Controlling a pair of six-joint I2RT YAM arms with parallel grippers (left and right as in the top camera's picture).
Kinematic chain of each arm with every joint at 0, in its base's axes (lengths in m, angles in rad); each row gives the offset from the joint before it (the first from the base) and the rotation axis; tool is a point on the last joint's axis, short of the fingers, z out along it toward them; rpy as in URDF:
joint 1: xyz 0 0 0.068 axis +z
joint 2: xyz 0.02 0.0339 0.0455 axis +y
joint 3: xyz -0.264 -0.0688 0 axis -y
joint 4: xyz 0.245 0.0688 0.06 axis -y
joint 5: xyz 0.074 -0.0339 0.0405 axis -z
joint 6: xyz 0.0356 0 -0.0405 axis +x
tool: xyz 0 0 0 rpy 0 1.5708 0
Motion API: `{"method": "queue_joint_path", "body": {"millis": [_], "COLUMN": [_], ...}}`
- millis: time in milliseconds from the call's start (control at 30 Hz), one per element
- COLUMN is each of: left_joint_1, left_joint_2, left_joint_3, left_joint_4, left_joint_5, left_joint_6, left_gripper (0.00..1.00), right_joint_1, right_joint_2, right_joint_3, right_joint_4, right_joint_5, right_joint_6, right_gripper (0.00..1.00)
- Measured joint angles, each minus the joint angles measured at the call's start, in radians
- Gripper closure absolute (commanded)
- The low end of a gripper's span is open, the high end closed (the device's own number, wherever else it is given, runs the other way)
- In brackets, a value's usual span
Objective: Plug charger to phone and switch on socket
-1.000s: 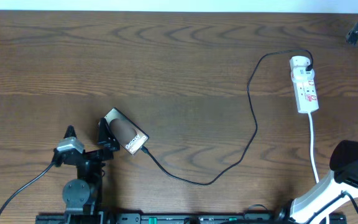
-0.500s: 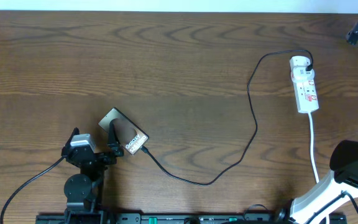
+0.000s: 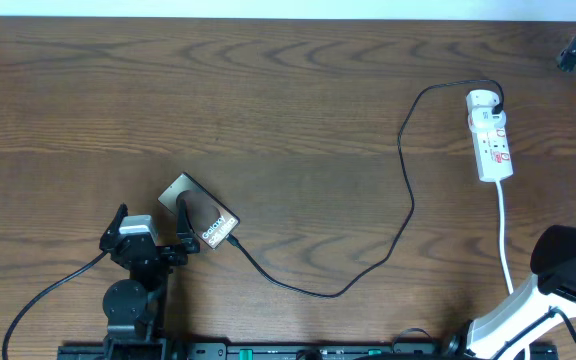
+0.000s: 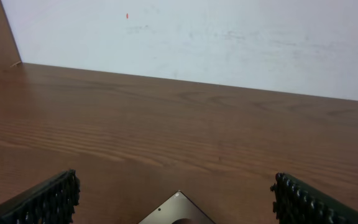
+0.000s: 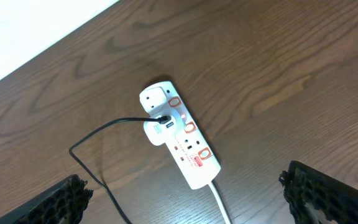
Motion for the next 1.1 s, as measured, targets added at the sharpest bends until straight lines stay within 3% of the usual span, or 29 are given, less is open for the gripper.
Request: {"method": "queue_joint_path", "body": {"millis": [833,1100], "left_joint_1": [0.000,0.000], "left_joint_2": [0.000,0.000], "left_joint_3": [0.000,0.000], "left_joint_4": [0.000,0.000], "left_joint_5": [0.003,0.003], "left_joint_6": [0.000,0.000], "left_gripper": [0.02,0.02], "right_joint_1": [0.000,0.032], "right_joint_2": [0.000,0.000], "right_joint_3": [0.000,0.000], "right_joint_4": [0.000,0.131], "right_joint_5": [0.000,-0.005], "right_joint_6": [0.000,0.002], "right_gripper": [0.01,0.01]}}
